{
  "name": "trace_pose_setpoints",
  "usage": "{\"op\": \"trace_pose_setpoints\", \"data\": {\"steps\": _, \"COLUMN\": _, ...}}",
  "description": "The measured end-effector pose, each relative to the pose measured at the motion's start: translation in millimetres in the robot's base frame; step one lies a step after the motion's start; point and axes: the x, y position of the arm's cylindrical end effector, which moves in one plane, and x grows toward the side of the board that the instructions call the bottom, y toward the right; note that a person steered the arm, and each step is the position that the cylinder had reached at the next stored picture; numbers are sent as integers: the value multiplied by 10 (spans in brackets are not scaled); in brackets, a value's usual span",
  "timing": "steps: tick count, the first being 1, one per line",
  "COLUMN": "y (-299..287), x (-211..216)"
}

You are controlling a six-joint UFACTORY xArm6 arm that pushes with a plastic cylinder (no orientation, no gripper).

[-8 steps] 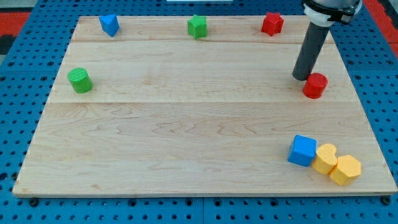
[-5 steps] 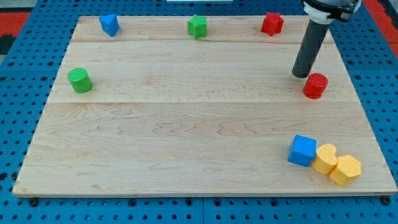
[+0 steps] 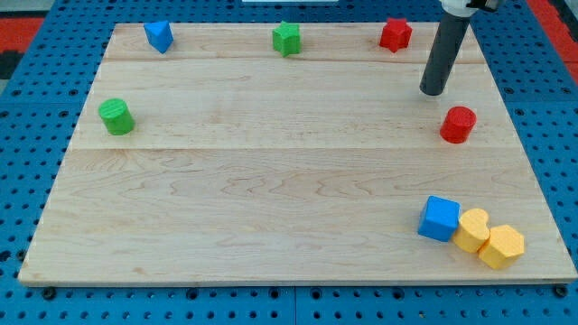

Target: Keep the yellow hexagon diagonal to the green circle

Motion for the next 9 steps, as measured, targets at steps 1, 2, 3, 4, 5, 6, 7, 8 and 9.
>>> {"op": "trace_pose_setpoints", "data": {"steps": 1, "y": -116, "x": 0}}
{"op": "trace_pose_setpoints", "data": {"steps": 2, "y": -641, "x": 230}}
{"op": "trace_pose_setpoints", "data": {"steps": 3, "y": -1107, "x": 540}}
{"op": "trace_pose_setpoints", "data": {"steps": 4, "y": -989, "x": 871}}
{"op": "trace_pose_setpoints", "data": {"steps": 5, "y": -511, "x": 1428}}
{"op": "trace_pose_setpoints", "data": {"steps": 6, "y": 308, "x": 1967}}
{"op": "trace_pose_setpoints", "data": {"steps": 7, "y": 1265, "x": 2345}}
{"op": "trace_pose_setpoints", "data": {"steps": 8, "y": 1467, "x": 2616}}
{"op": "trace_pose_setpoints", "data": {"steps": 9, "y": 1215, "x": 2749}}
